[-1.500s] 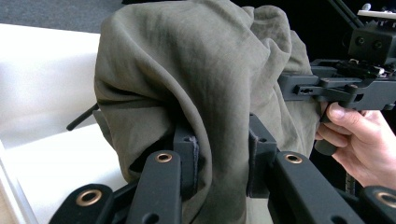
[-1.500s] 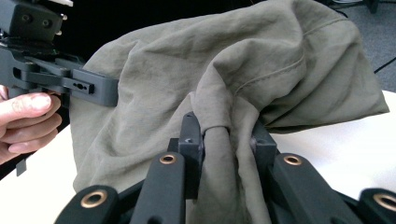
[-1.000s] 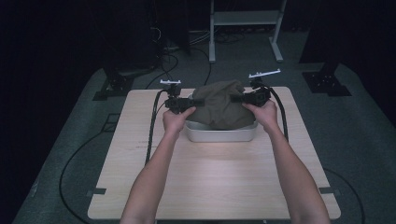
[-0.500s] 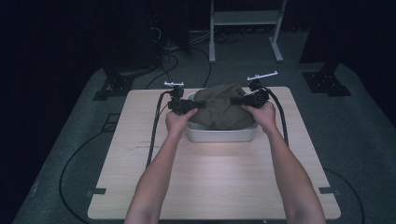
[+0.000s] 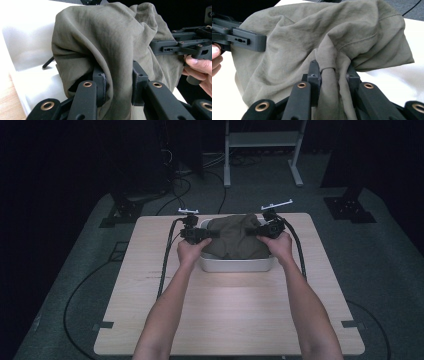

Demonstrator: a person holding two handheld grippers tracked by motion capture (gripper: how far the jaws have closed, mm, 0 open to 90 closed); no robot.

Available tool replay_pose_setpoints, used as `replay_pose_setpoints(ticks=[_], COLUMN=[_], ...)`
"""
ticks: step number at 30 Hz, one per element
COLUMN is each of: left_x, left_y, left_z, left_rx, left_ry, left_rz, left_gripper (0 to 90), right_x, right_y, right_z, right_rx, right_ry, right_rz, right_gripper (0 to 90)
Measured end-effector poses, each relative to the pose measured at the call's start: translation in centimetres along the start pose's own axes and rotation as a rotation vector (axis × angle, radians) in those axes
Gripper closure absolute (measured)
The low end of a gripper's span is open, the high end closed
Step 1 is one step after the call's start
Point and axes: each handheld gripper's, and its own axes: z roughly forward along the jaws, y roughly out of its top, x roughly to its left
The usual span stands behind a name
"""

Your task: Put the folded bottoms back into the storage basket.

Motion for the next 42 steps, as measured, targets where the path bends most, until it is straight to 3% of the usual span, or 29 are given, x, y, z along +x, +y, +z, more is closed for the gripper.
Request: replay_pose_setpoints(ticks=[12, 13, 23, 26, 27, 29, 33, 40, 42], left_x=[-0.2, -0.2, -0.3, -0.3, -0.2, -0.1, -0.1, -0.3, -0.2], left_y=[-0.3, -0.3, -0.4, -0.4, -0.3, -0.3, -0.2, 0.2, 0.4], left_z=[0.9, 1.0, 1.5, 1.5, 1.4, 1.3, 1.1, 0.0, -0.7], left_rx=[0.021, 0.025, 0.056, 0.057, 0.05, 0.054, 0.048, 0.007, -0.005], left_ry=[0.009, 0.016, 0.057, 0.069, 0.069, 0.061, 0.073, 0.094, 0.104], left_rz=[0.001, 0.001, 0.025, 0.027, 0.006, -0.005, -0.004, -0.006, -0.006], left_gripper=[70.3, 70.3, 69.4, 65.3, 59.4, 55.4, 51.0, 49.6, 49.6], right_x=[-0.4, -0.5, -0.5, -0.4, -0.4, -0.4, -0.3, -0.4, -0.6], right_y=[-0.3, -0.3, -0.3, -0.3, -0.3, -0.3, -0.1, 0.1, 0.2], right_z=[-0.2, -0.1, 0.2, 0.3, 0.5, 0.7, 0.3, -0.7, -1.5], right_rx=[0.025, 0.028, 0.063, 0.069, 0.08, 0.105, 0.119, 0.12, 0.099], right_ry=[-0.02, -0.026, -0.044, -0.044, -0.041, -0.068, -0.114, -0.16, -0.178], right_rz=[0.005, -0.012, -0.01, -0.008, -0.009, -0.026, -0.042, -0.066, -0.059], right_gripper=[72.6, 72.6, 72.4, 72.1, 69.1, 61.8, 57.1, 57.2, 57.8])
